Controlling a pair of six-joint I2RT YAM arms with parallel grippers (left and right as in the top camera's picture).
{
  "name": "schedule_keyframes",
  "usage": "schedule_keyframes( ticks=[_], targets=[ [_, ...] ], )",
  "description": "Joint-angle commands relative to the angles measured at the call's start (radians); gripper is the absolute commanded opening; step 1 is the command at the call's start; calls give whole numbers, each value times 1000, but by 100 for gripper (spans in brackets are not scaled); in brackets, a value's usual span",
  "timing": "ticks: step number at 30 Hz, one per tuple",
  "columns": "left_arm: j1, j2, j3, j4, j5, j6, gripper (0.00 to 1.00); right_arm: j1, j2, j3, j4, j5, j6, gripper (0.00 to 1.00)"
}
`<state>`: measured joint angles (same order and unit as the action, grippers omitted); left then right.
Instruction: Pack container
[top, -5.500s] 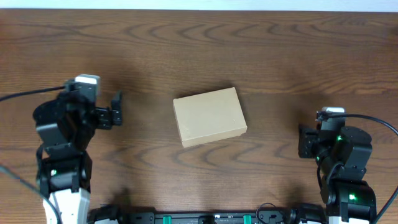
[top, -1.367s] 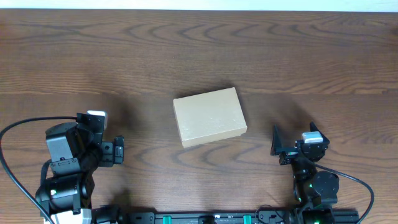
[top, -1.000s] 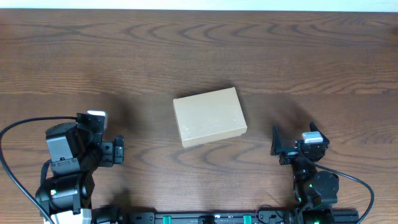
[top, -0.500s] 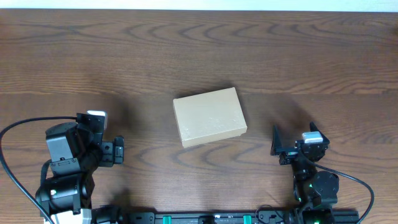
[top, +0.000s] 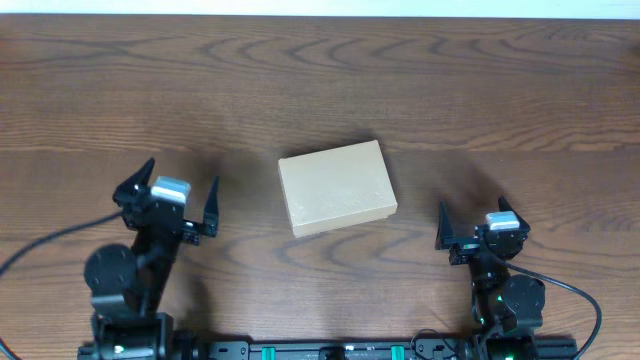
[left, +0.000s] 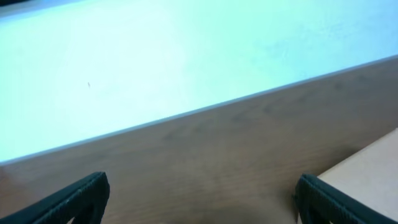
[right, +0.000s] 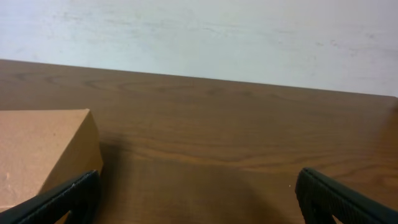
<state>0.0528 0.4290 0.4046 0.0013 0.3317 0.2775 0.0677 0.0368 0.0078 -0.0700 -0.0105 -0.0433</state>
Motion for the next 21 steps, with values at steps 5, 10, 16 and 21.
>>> schedule_keyframes(
  ticks=[5, 10, 16, 21],
  targets=[
    [-14, -133, -224, 232, 0, -23, 95, -2, -8, -3, -5, 3, 5, 99],
    [-14, -201, -299, 274, -44, -22, 95, -2, -8, -2, -5, 3, 5, 99],
    [-15, -265, -341, 271, -141, -23, 96, -2, -8, -2, -5, 3, 5, 99],
    [-30, -309, -357, 241, -277, -23, 95, -2, -8, -2, -5, 3, 5, 99]
  ],
)
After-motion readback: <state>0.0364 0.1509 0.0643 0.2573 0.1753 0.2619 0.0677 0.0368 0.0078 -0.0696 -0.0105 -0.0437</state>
